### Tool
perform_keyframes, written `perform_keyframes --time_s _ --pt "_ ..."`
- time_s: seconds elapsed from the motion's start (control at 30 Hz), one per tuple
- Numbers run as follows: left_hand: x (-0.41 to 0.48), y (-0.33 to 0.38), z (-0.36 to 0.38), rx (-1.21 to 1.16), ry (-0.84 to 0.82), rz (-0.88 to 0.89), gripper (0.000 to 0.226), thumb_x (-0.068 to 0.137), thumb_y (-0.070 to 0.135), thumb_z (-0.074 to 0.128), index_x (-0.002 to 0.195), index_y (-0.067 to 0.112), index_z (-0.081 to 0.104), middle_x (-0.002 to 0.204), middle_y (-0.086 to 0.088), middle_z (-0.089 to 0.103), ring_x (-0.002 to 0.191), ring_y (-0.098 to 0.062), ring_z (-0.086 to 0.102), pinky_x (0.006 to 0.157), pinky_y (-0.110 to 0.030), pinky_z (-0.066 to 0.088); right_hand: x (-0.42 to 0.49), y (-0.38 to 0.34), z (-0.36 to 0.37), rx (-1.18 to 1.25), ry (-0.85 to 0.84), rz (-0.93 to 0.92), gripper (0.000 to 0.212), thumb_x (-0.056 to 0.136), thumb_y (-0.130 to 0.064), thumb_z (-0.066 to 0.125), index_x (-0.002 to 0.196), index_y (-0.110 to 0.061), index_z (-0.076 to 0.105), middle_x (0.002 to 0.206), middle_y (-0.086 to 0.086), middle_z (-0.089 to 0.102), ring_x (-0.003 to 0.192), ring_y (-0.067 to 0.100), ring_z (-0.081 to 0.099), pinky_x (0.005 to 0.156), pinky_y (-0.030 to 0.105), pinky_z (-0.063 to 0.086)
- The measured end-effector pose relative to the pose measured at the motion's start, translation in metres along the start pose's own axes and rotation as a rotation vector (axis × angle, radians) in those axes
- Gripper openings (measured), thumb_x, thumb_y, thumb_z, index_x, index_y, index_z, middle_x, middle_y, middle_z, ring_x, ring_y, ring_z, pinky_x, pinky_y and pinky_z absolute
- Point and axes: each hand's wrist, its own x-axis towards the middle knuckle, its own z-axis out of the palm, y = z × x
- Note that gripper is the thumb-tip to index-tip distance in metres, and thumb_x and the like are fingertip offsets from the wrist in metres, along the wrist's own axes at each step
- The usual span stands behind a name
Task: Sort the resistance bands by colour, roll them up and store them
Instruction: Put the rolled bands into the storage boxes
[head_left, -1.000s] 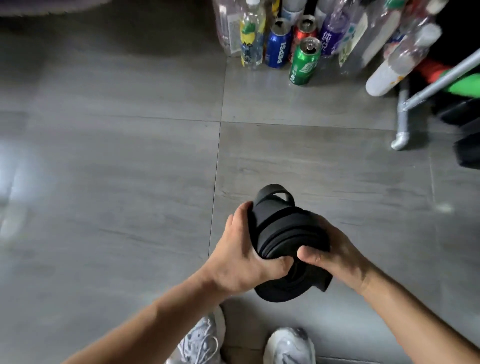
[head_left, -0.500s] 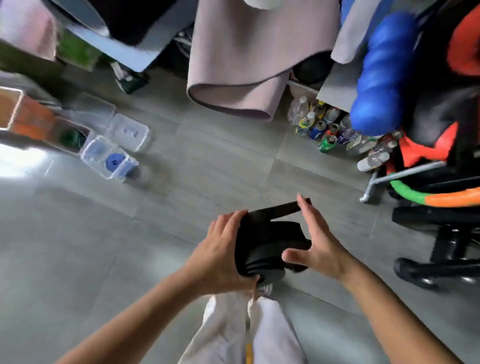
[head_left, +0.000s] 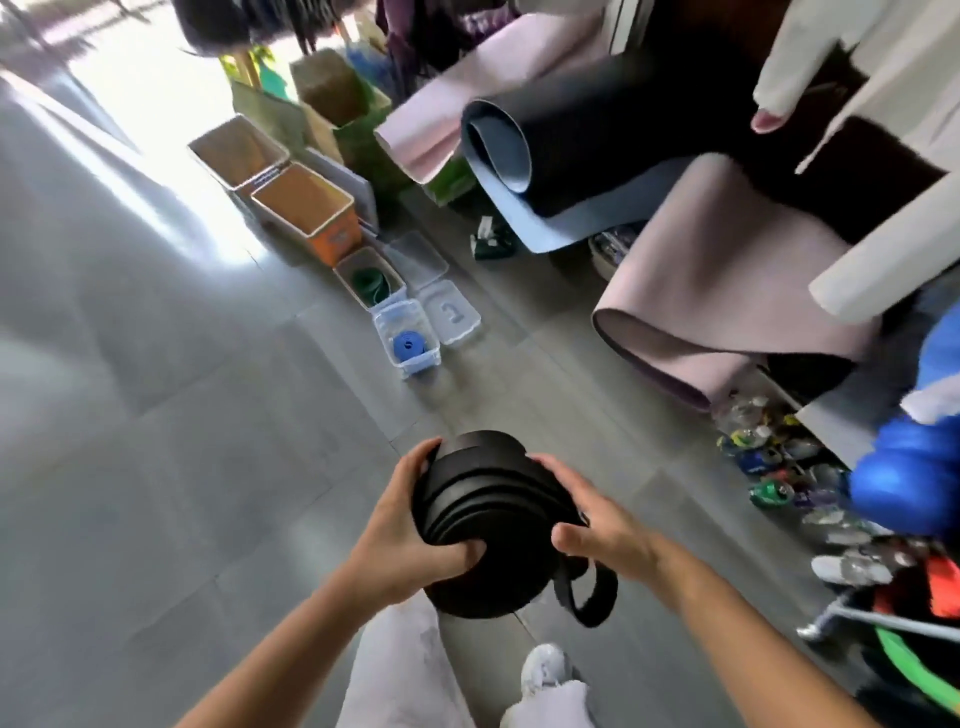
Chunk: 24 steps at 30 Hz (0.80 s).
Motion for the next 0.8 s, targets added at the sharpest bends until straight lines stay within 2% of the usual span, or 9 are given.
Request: perform_keyframes --time_s 0.07,0.17,0.2,0.27,0.37,0.5,0.63,0.7,0.8 --pt "0.011 0.000 -0.043 -0.108 0.067 -0.037 0.098 0.040 0.032 0.076 0.129 0.021 0.037 0.117 -0.002 0.055 0.096 -0.001 0.063 0.073 -0.013 0.049 0.039 -0.026 0.019 0.027 -0.024 -0.036 0.100 0.039 -0.090 0.062 0.127 -0.061 0.026 0.150 -0.006 0.025 0.138 0.007 0.029 0.115 0.038 0.027" --pt "0.036 -0.005 -0.114 -0.256 0.112 -0.108 0.103 0.038 0.033 0.079 0.132 0.017 0.039 0.121 -0.005 0.058 0.101 -0.007 0.064 0.078 -0.019 0.050 0.105 -0.072 0.050 0.155 -0.032 -0.080 0.113 0.041 -0.080 0.072 0.133 -0.041 0.021 0.141 -0.012 0.035 0.126 -0.006 0.043 0.100 0.015 0.038" --pt "0.045 -0.007 -0.138 -0.284 0.117 -0.126 0.102 0.038 0.032 0.079 0.131 0.018 0.040 0.122 -0.006 0.059 0.102 -0.010 0.064 0.079 -0.021 0.051 0.127 -0.089 0.060 0.176 -0.023 -0.089 0.115 0.040 -0.078 0.073 0.133 -0.036 0.021 0.140 -0.012 0.035 0.123 -0.008 0.045 0.095 0.011 0.038" --pt "0.065 -0.004 -0.190 -0.312 0.106 -0.144 0.100 0.040 0.031 0.079 0.131 0.017 0.042 0.122 -0.009 0.060 0.105 -0.016 0.063 0.084 -0.030 0.053 0.169 -0.122 0.078 0.196 -0.011 -0.122 0.121 0.039 -0.077 0.075 0.135 -0.029 0.019 0.139 -0.007 0.037 0.122 -0.006 0.047 0.092 0.011 0.040" --pt "0.098 0.004 -0.260 -0.348 0.092 -0.156 0.094 0.042 0.029 0.078 0.129 0.015 0.045 0.118 -0.012 0.063 0.107 -0.024 0.063 0.092 -0.042 0.052 0.230 -0.163 0.098 0.242 0.014 -0.125 0.134 0.036 -0.073 0.079 0.142 -0.020 0.017 0.140 0.003 0.040 0.124 0.008 0.050 0.095 0.022 0.045" --pt "0.148 0.012 -0.336 -0.362 0.037 -0.179 0.088 0.049 0.027 0.079 0.129 0.011 0.046 0.118 -0.017 0.062 0.108 -0.033 0.061 0.093 -0.050 0.049 0.304 -0.212 0.107 0.252 0.087 -0.095 0.115 0.039 -0.065 0.083 0.133 -0.026 0.029 0.128 0.008 0.052 0.110 0.015 0.061 0.083 0.025 0.051" --pt "0.219 0.016 -0.401 -0.356 -0.006 -0.198 0.082 0.051 0.028 0.077 0.126 0.010 0.050 0.116 -0.019 0.063 0.107 -0.033 0.062 0.088 -0.043 0.052 0.388 -0.248 0.101 0.298 0.156 -0.056 0.081 0.049 -0.046 0.070 0.122 -0.033 0.037 0.117 0.002 0.058 0.100 0.009 0.063 0.080 0.024 0.052" --pt "0.259 0.022 -0.435 -0.358 -0.002 -0.219 0.081 0.050 0.028 0.076 0.125 0.011 0.050 0.115 -0.017 0.064 0.106 -0.031 0.063 0.086 -0.040 0.053 0.440 -0.262 0.098 0.313 0.191 -0.061 0.078 0.050 -0.045 0.067 0.123 -0.032 0.039 0.112 -0.001 0.061 0.100 0.009 0.063 0.082 0.026 0.052" --pt "0.320 0.031 -0.493 -0.323 -0.015 -0.259 0.077 0.054 0.031 0.076 0.124 0.013 0.051 0.114 -0.015 0.065 0.106 -0.029 0.063 0.093 -0.043 0.051 0.523 -0.288 0.092 0.362 0.192 -0.048 0.079 0.051 -0.044 0.065 0.124 -0.024 0.042 0.111 0.003 0.063 0.098 0.010 0.063 0.080 0.024 0.051"
